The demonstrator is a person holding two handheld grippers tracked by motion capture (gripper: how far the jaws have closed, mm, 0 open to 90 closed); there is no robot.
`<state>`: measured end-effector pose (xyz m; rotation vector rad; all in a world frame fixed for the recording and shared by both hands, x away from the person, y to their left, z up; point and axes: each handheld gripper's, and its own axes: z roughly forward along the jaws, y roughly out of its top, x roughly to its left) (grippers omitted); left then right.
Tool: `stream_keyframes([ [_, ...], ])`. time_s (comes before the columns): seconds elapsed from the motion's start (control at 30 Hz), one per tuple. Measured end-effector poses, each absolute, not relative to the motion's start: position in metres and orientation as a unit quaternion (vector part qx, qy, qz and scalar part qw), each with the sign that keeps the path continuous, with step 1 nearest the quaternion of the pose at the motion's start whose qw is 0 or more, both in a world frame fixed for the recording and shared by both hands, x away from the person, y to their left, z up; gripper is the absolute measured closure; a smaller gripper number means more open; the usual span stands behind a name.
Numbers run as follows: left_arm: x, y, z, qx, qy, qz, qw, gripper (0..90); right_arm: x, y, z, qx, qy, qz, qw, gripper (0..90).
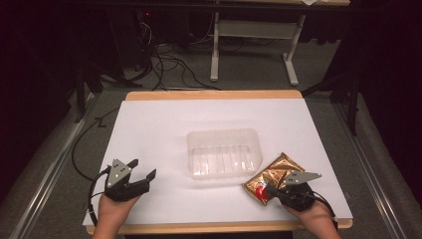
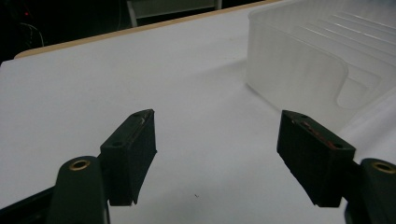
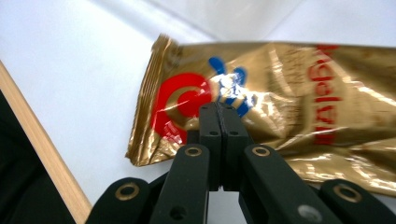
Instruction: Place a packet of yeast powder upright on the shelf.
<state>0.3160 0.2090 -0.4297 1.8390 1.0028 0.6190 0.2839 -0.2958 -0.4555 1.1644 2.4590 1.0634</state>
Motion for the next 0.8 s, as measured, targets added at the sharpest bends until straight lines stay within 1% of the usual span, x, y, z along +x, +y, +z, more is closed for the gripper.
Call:
stream_keyframes([
  [0.13, 0.316, 0.209, -0.430, 0.748, 0.407, 0.251, 0.461, 28.8, 0.285, -0.312, -0.449, 0.424, 0.807, 0.390, 0.131, 90.0],
  [0.23, 0.316, 0.210, -0.430, 0.747, 0.408, 0.253, 0.460, 28.8, 0.288, -0.328, -0.444, 0.453, 0.772, 0.418, 0.154, 85.5],
  [0.3, 0.315, 0.211, -0.430, 0.747, 0.409, 0.253, 0.460, 28.8, 0.288, -0.332, -0.443, 0.461, 0.764, 0.422, 0.158, 84.0],
  [0.33, 0.314, 0.211, -0.430, 0.746, 0.409, 0.253, 0.460, 28.8, 0.289, -0.335, -0.443, 0.465, 0.758, 0.427, 0.165, 81.7],
  [0.37, 0.314, 0.212, -0.430, 0.746, 0.410, 0.253, 0.459, 28.7, 0.291, -0.341, -0.442, 0.481, 0.744, 0.432, 0.171, 76.1],
  [0.43, 0.313, 0.213, -0.430, 0.746, 0.411, 0.253, 0.458, 28.7, 0.292, -0.343, -0.442, 0.485, 0.739, 0.434, 0.173, 74.6],
  [0.57, 0.311, 0.215, -0.431, 0.748, 0.412, 0.251, 0.455, 28.3, 0.298, -0.353, -0.443, 0.512, 0.713, 0.448, 0.169, 67.0],
  [0.6, 0.311, 0.215, -0.431, 0.749, 0.412, 0.250, 0.455, 28.1, 0.301, -0.358, -0.444, 0.520, 0.705, 0.451, 0.171, 63.9],
  [0.63, 0.311, 0.215, -0.432, 0.749, 0.413, 0.248, 0.455, 28.1, 0.301, -0.358, -0.444, 0.520, 0.705, 0.451, 0.171, 63.9],
  [0.73, 0.311, 0.217, -0.433, 0.753, 0.414, 0.245, 0.449, 27.6, 0.303, -0.364, -0.445, 0.534, 0.692, 0.453, 0.176, 59.1],
  [0.77, 0.310, 0.217, -0.433, 0.752, 0.415, 0.244, 0.450, 27.6, 0.306, -0.369, -0.446, 0.540, 0.684, 0.457, 0.178, 56.2],
  [0.8, 0.310, 0.217, -0.433, 0.751, 0.415, 0.245, 0.450, 27.6, 0.306, -0.369, -0.446, 0.540, 0.684, 0.457, 0.178, 56.2],
])
